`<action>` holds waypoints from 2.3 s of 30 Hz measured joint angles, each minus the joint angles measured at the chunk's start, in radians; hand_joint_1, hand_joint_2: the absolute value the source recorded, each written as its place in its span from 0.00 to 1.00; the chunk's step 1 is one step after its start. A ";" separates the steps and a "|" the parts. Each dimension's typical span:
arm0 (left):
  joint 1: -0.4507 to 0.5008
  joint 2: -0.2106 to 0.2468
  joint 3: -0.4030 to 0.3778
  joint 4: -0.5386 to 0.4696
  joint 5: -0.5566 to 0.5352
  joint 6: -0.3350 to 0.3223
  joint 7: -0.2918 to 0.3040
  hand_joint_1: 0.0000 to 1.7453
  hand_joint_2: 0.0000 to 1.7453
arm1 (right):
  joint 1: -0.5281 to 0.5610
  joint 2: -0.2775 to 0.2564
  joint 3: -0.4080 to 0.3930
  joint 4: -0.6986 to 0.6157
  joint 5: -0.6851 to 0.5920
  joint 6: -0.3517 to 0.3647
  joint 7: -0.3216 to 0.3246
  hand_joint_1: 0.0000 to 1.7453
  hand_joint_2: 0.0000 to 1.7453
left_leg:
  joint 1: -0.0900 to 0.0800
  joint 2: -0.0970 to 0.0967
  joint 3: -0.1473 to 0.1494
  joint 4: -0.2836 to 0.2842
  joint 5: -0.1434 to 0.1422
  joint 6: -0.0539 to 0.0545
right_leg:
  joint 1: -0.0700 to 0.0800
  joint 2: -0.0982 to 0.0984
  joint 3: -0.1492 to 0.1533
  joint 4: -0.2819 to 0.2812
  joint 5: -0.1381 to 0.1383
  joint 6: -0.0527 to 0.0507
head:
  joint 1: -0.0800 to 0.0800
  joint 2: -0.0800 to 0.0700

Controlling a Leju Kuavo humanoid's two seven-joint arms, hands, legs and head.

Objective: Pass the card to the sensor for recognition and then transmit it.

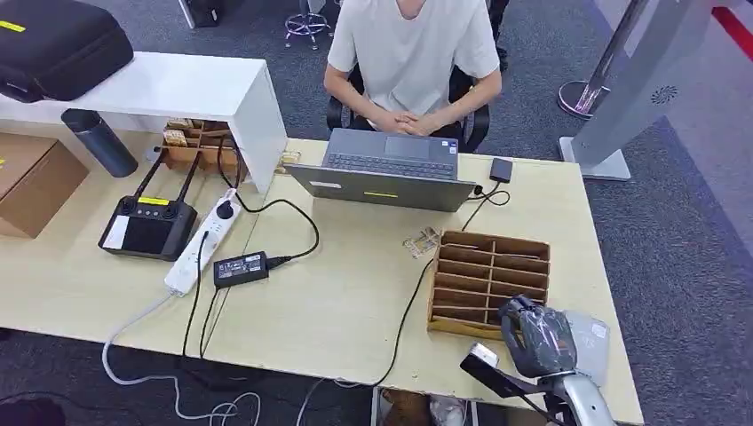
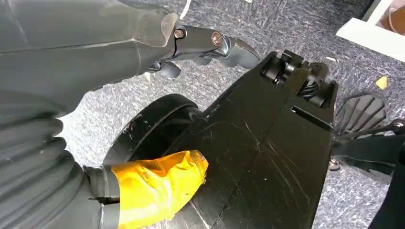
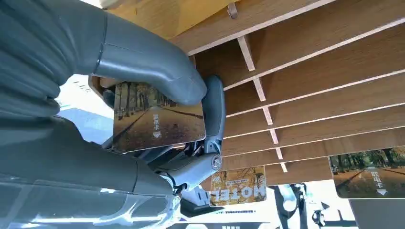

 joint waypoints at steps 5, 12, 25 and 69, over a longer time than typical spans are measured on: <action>-0.004 -0.001 -0.004 -0.002 -0.026 0.020 0.000 0.00 1.00 | -0.001 0.002 0.000 0.003 -0.002 0.000 -0.004 0.88 1.00 | 0.000 0.000 0.001 0.000 0.000 0.000 | 0.000 0.000 0.000 0.000 0.000 0.000 | 0.000 0.000; -0.009 -0.001 -0.004 -0.006 -0.035 0.031 0.000 0.00 1.00 | -0.001 0.003 0.000 0.003 -0.002 0.000 -0.004 0.88 1.00 | 0.001 0.000 0.001 0.000 0.000 0.000 | 0.001 0.001 0.001 0.000 0.000 0.000 | 0.000 0.000; -0.013 -0.001 -0.004 -0.006 -0.065 0.043 0.003 0.00 1.00 | -0.001 0.003 0.000 0.003 0.000 0.002 -0.004 0.88 1.00 | 0.001 0.000 0.001 0.000 0.000 0.000 | 0.001 0.001 0.001 0.000 0.000 0.000 | 0.000 0.000; -0.017 -0.001 -0.004 -0.009 -0.086 0.044 0.003 0.00 1.00 | -0.001 0.005 0.000 0.003 0.004 0.001 -0.004 0.88 1.00 | 0.001 0.000 0.002 0.000 0.000 0.000 | 0.001 0.001 0.002 0.000 0.000 0.000 | 0.000 0.000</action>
